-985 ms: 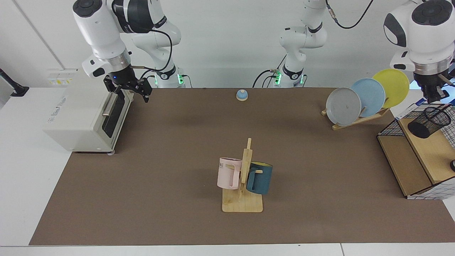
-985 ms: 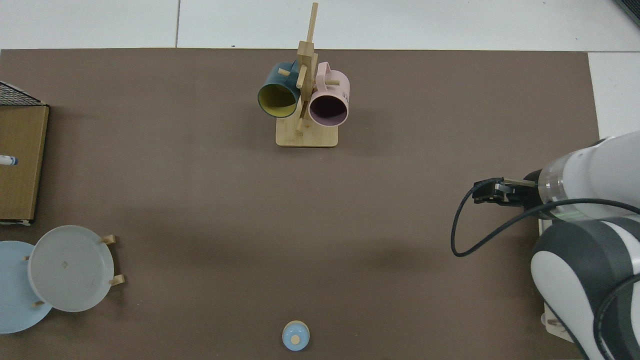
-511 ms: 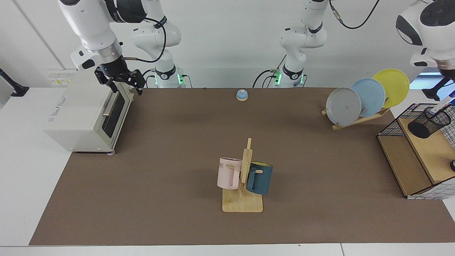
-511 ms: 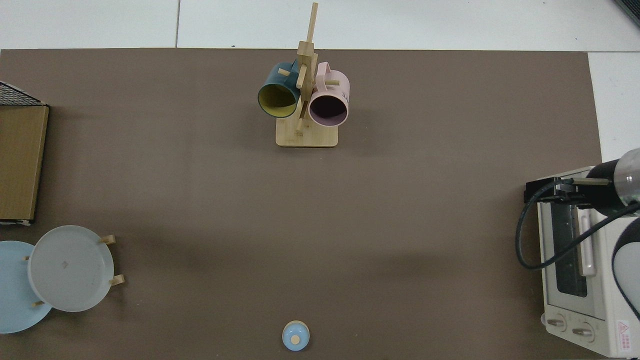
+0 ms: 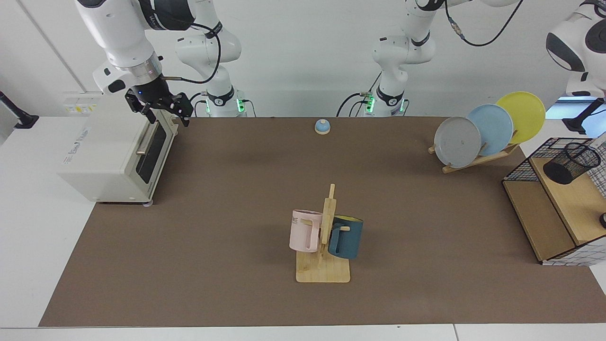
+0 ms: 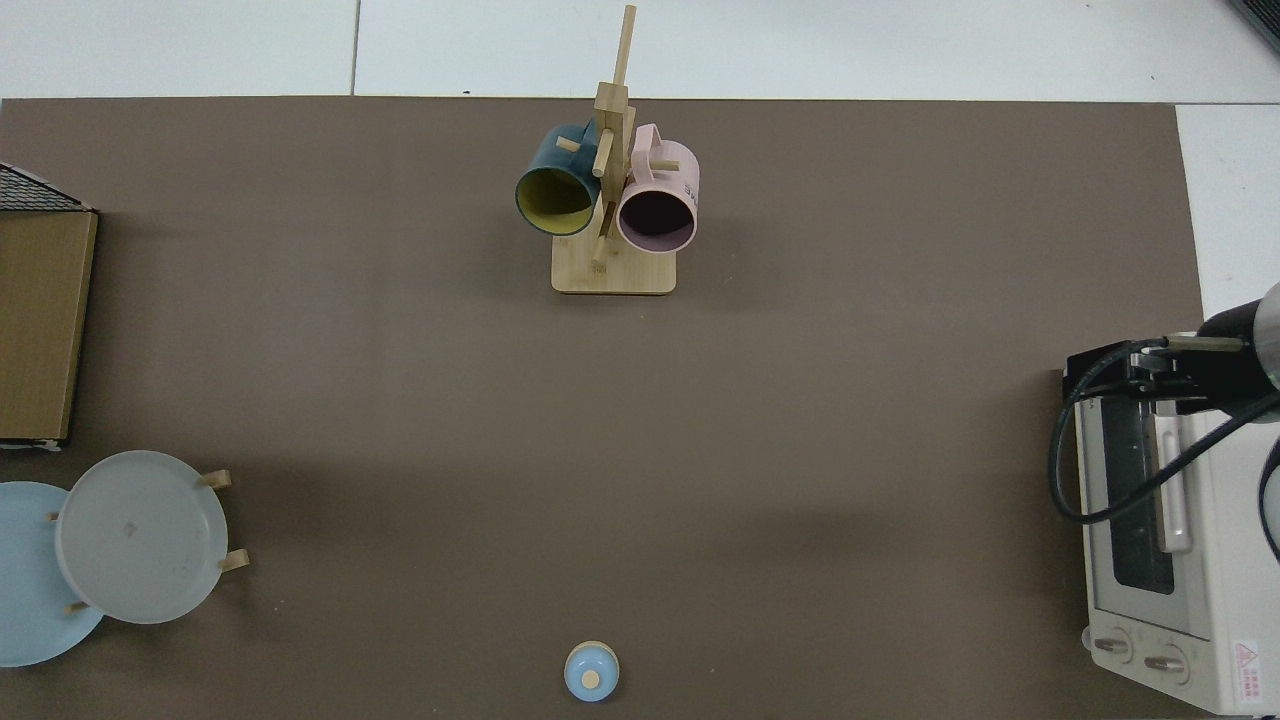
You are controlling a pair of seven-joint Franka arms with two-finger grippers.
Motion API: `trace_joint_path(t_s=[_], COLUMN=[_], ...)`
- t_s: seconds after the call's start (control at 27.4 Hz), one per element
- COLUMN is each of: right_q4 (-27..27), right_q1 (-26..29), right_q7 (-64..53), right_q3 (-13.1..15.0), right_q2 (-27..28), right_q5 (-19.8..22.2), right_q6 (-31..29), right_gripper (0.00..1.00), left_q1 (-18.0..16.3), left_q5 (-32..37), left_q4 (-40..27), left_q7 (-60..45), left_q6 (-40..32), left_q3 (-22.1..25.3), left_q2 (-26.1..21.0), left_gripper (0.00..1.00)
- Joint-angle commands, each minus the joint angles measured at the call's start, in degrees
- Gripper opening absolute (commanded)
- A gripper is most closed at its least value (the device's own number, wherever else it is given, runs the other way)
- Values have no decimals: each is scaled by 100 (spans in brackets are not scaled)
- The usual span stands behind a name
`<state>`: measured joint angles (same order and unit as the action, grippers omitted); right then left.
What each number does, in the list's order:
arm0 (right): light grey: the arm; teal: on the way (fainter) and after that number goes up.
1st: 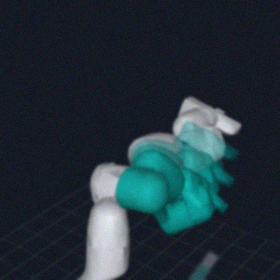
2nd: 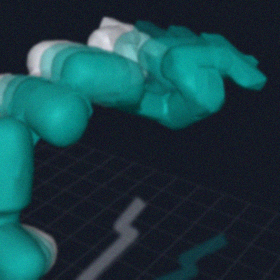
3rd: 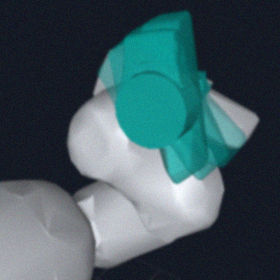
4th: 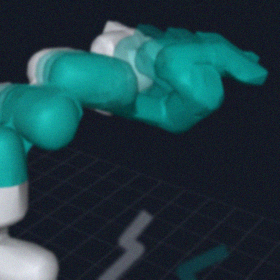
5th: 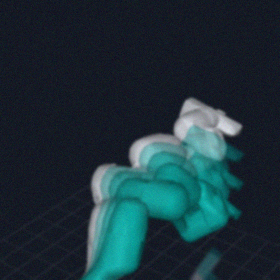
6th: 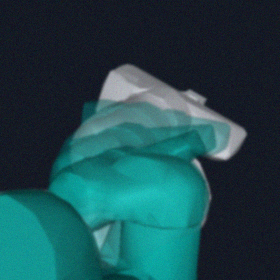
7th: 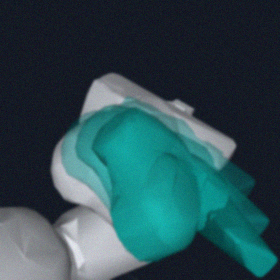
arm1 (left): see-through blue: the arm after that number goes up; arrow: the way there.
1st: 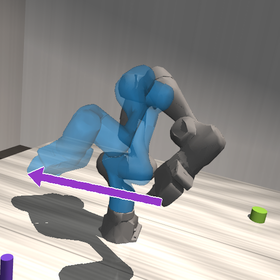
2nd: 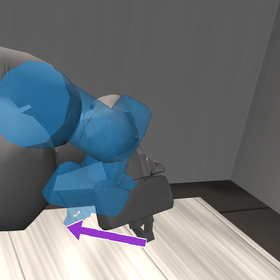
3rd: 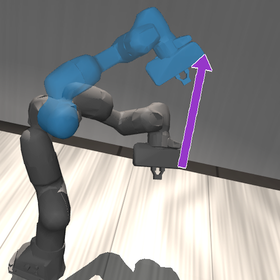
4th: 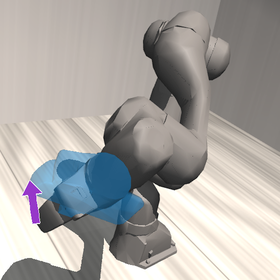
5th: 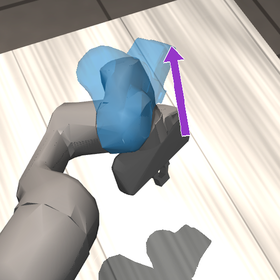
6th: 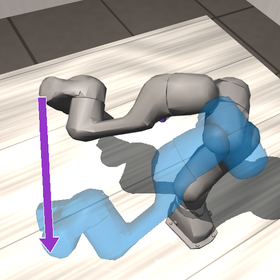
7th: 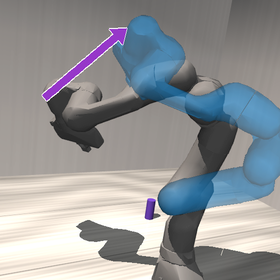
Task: Put markers into pen holder
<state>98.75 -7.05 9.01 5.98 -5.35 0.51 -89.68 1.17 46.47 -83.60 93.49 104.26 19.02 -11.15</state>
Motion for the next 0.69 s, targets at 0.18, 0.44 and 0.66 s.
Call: trace_joint_path(t_s=[0.18,0.44,0.66], right_q4=[-136,-136,-136], right_q1=[125,125,125], right_q7=[-83,-83,-83], right_q3=[-70,-70,-70], right_q2=[69,69,69], right_q5=[-34,-34,-34], right_q6=[74,74,74], right_gripper=[100,100,100], left_q1=[58,41,58], left_q5=[134,151,345], left_q4=[247,247,247], left_q7=[-121,-217,-419], left_q6=[-204,-292,-643], left_q3=[32,49,41], left_q2=[-388,-651,-766], left_gripper=[0,0,0])
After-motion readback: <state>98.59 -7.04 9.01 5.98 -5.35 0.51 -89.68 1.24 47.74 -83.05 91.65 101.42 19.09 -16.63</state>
